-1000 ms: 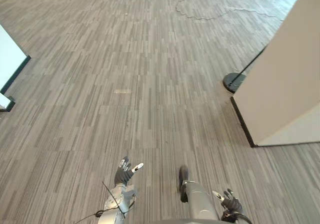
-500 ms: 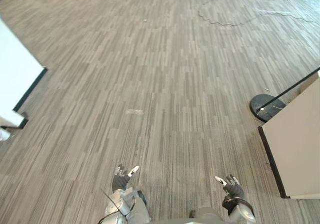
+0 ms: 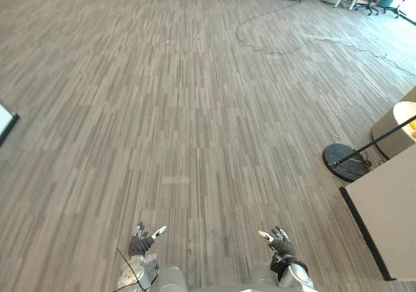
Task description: Organize washtable
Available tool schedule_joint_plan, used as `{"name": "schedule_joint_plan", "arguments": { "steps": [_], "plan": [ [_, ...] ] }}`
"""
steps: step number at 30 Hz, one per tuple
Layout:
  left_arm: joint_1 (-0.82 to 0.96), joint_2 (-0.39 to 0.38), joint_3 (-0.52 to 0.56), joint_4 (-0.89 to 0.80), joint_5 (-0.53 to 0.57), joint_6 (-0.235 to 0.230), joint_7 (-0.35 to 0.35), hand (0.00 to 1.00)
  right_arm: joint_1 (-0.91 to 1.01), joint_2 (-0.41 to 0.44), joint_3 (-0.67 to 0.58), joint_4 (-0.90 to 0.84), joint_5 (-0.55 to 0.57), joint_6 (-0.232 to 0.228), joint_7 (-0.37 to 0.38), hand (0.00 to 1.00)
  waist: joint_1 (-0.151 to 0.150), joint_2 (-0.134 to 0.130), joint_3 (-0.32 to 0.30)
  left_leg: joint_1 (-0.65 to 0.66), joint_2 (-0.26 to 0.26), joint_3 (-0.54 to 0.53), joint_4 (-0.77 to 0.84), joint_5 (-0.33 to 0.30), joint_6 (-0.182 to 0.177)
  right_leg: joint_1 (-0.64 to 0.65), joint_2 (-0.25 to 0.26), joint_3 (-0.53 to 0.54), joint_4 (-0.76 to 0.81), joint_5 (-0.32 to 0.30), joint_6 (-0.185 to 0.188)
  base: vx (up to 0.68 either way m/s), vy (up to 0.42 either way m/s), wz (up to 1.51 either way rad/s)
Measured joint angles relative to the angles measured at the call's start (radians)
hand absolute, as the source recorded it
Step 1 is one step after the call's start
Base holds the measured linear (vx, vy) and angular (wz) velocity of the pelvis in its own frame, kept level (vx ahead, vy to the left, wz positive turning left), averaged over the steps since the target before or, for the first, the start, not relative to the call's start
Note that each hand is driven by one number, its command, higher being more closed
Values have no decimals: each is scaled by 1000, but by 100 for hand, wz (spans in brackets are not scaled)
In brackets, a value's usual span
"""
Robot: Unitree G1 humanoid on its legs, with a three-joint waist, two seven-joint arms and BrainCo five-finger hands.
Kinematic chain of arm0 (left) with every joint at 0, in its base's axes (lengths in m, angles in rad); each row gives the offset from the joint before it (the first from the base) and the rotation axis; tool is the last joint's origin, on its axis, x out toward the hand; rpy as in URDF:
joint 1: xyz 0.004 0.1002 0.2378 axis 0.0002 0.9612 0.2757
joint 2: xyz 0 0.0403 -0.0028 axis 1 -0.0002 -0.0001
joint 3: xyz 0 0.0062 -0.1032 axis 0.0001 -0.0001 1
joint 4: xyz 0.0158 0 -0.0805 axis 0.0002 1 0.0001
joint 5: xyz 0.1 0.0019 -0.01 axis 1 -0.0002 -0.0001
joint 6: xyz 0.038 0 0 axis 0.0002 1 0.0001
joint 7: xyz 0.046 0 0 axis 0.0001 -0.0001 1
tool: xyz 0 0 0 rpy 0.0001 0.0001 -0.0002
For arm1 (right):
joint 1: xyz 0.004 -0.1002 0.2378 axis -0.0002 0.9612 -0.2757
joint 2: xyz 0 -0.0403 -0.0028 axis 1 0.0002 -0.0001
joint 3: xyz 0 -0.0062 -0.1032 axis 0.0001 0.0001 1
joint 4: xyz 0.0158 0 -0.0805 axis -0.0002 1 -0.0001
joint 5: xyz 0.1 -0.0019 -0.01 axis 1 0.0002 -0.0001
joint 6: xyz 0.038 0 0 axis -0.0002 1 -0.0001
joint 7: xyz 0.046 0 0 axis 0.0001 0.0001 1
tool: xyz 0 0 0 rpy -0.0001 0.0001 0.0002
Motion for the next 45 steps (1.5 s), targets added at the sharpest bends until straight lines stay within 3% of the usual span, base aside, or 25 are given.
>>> {"name": "schedule_joint_plan", "arguments": {
  "steps": [1,2,6,10,11,14,17,18,19,20,22,25,28,30,31,33,34,36,37,38,39,40,42,44,45],
  "plan": [
    [3,2,0,-7,2,0,-5,0,10,1,1,-3,0,0,0,0,0,-21,-9,4,-20,9,1,-1,-1,9,15,-3,-116,67,-9,348,25,-39],
    [2,-26,4,-4,6,6,-12,0,14,-33,-3,-4,0,1,0,0,8,-16,-13,25,-32,24,-3,-13,-16,30,40,-5,-196,112,-99,299,41,-51],
    [9,-85,-40,-12,47,2,-48,0,5,-82,-17,2,-1,-1,-2,0,-14,59,-4,51,5,73,-68,-16,-20,59,115,45,-323,158,-88,196,55,-57],
    [-24,-83,-61,-15,79,2,-48,0,-15,-76,-14,18,-14,0,-1,0,-28,35,25,99,8,106,-116,-20,-27,55,124,55,-317,155,-80,15,57,-18],
    [-24,-82,-78,-18,80,2,-48,0,-17,-76,-12,18,-23,0,-1,0,-31,46,31,111,8,119,-134,-25,-34,46,119,46,-311,130,-59,-71,77,-15],
    [-23,-71,-113,-25,81,2,-50,0,-13,-67,9,15,-41,2,3,0,-22,35,32,135,5,162,-148,-55,-50,14,68,-33,-202,68,-72,-39,28,-34],
    [-20,-76,-122,-34,79,0,-47,0,2,-100,36,-28,-41,3,1,0,-34,64,19,110,78,196,-3,-114,-116,13,99,-58,-151,-10,-90,173,-134,-26],
    [-24,-72,-126,-36,78,-1,-48,0,-4,-107,36,-25,-40,2,0,0,-30,71,27,17,148,193,261,-98,-92,32,124,-52,-159,-26,-112,371,-221,-39],
    [-24,-80,-127,-44,78,-2,-47,0,-6,-119,35,-27,-39,-1,-2,0,-14,85,39,-75,205,139,502,-4,-10,87,158,-32,-192,-25,-126,383,-207,-49],
    [-23,-86,-130,-46,78,-2,-47,0,-8,-126,35,-27,-34,-1,-3,0,-8,77,51,-123,206,80,592,-1,-19,114,166,-22,-203,-23,-143,344,-187,-55],
    [-8,-100,-146,-47,75,-4,-47,0,-23,-130,34,-27,-27,-2,-4,0,8,80,55,-238,138,-36,765,-31,-65,219,194,27,-276,-25,-161,346,-96,-65],
    [11,-98,-153,-91,75,-6,-48,0,-44,-132,38,-32,-27,-2,-1,0,32,71,57,-318,93,-2,680,-40,-59,306,231,91,-373,-18,-168,399,-95,-69],
    [23,-92,-165,-149,80,-5,-66,0,-58,-128,65,-55,-22,-1,0,0,39,39,72,-397,40,71,300,-22,-38,400,252,149,-477,-10,-151,411,-30,-52],
    [17,-93,-191,-167,84,-5,-73,0,-63,-126,66,-55,-23,-2,0,0,45,38,72,-396,11,74,71,58,0,450,261,172,-514,-19,-136,502,74,-48],
    [11,-91,-204,-171,93,-5,-86,0,-65,-126,67,-54,-25,-2,0,0,47,39,70,-387,-2,74,10,161,55,480,261,188,-519,-32,-113,490,124,-49],
    [11,-81,-227,-181,101,-3,-99,0,-70,-109,71,-50,-33,-2,0,0,44,14,48,-374,-18,80,5,253,134,476,232,203,-474,-57,-73,524,154,-42],
    [-7,-75,-236,-198,115,-2,-110,0,-77,-106,72,-44,-34,-3,4,0,45,7,44,-365,-20,96,30,210,166,432,215,203,-373,-60,-67,525,158,-23],
    [-7,-69,-236,-223,122,-4,-112,0,-97,-90,72,-11,-41,-1,8,0,47,-12,45,-306,-30,133,61,142,165,347,166,170,-96,-51,-46,522,167,-22],
    [-6,-65,-245,-222,129,-2,-108,0,-93,-79,71,-10,-41,-2,14,0,39,-18,42,-246,-52,127,58,97,160,280,126,126,129,37,12,522,169,2],
    [-10,-62,-251,-222,132,-2,-108,0,-88,-76,70,-9,-41,-2,18,0,33,-13,41,-217,-58,111,52,75,148,234,112,121,235,134,16,522,146,50],
    [-24,-54,-269,-220,132,-3,-106,0,-77,-70,70,-2,-41,-2,20,0,19,-9,42,-169,-71,80,37,56,152,163,82,129,394,141,10,501,85,72],
    [-35,-44,-270,-220,134,-3,-103,0,-70,-69,70,-2,-41,-1,20,0,17,-6,42,-116,-80,58,5,52,151,91,59,130,464,66,-9,598,48,77],
    [-42,-37,-274,-219,140,-3,-92,0,-62,-70,67,-3,-40,-2,20,0,13,10,40,-65,-80,20,-41,53,150,29,32,112,408,-7,-15,463,-28,72],
    [-65,-36,-274,-197,140,-4,-89,0,-40,-74,65,-2,-41,-3,20,0,-5,27,40,-33,-65,-54,-52,55,146,3,57,172,111,-58,16,402,-132,109],
    [-70,-36,-274,-166,142,-6,-89,0,-28,-74,62,-2,-41,-3,20,0,-23,22,35,-23,-69,-92,-51,57,124,16,88,302,-113,-37,48,461,-225,143]
  ]
}}
